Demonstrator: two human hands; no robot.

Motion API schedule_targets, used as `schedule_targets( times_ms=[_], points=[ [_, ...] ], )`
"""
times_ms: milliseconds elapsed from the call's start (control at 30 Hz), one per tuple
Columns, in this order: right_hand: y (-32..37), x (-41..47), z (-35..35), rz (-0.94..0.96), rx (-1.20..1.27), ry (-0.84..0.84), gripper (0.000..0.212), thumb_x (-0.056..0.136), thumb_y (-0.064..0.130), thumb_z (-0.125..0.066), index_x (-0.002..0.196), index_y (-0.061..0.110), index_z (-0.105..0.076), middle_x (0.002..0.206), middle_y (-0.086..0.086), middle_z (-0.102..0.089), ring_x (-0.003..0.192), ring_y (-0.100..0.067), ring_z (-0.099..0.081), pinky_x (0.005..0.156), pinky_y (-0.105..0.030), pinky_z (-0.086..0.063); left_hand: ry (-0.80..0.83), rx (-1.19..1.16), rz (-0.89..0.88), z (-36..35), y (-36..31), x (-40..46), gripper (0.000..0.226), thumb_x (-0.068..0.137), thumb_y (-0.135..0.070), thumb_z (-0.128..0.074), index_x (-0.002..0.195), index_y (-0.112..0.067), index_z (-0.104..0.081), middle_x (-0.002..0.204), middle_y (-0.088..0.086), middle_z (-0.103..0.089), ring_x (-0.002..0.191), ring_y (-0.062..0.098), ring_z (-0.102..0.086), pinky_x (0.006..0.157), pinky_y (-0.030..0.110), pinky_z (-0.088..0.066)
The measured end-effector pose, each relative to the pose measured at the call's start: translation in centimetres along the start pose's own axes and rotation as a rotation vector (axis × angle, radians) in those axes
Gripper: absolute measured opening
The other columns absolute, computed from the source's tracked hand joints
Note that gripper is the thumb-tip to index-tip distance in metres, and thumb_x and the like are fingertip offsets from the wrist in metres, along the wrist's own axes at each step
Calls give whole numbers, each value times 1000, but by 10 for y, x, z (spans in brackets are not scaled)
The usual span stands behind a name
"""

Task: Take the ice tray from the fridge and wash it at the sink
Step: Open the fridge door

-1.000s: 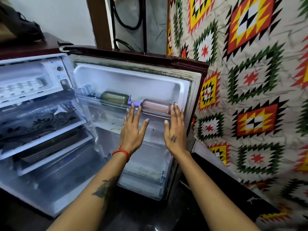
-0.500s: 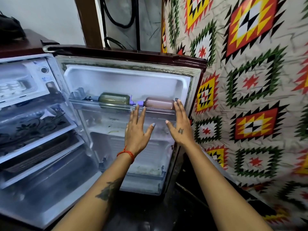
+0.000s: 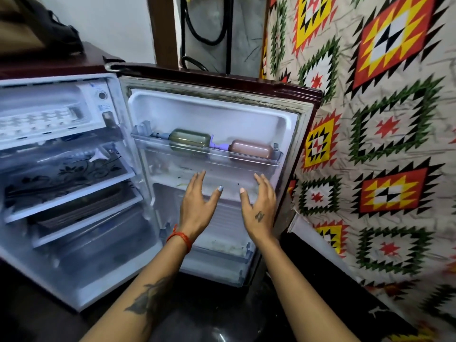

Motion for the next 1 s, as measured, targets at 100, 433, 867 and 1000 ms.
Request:
schedule_targets(
  times_ms=[100,433,867,1000],
  points=[
    [8,-22,-29,-5,-15,151,55,93,34,-55,141,13,-39,150,-7,-35,140,-22,-27,108,-22,-18,-55,-6,81,27,25,-20,66,90,-40,-58,147,-17,-31,154,4,-30,143,19,-25,115,35,-24],
    [71,-71,-133,104,-49,521,72,91,49,-51,149,16,-23,156,-3,-23,144,-19,-18,115,-32,-18,-186,181,235,122,99,-42,69,89,-43,-57,147,-17,-29,153,4,-32,141,21,-30,112,39,-30],
    [149,-89,-293,155,-65,717,79,89,55,-49,150,16,-19,157,-3,-19,144,-18,-15,117,-33,-16,-186,396,347,246,199,9,75,91,-48,-51,151,-21,-14,159,2,-15,143,25,-23,111,45,-30],
    [173,-84,-328,172,-66,718,78,89,55,-50,150,17,-19,157,-3,-19,144,-19,-16,116,-34,-17,-193,405,350,279,220,27,74,92,-45,-52,151,-19,-16,159,3,-16,143,25,-22,113,41,-28]
  ],
)
Point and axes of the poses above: each hand's wrist, its own x-axis towards the middle knuckle, its own z-axis out of the back of the hand, y = z × x, the point moved 8 cm from there along x, towards the middle knuckle
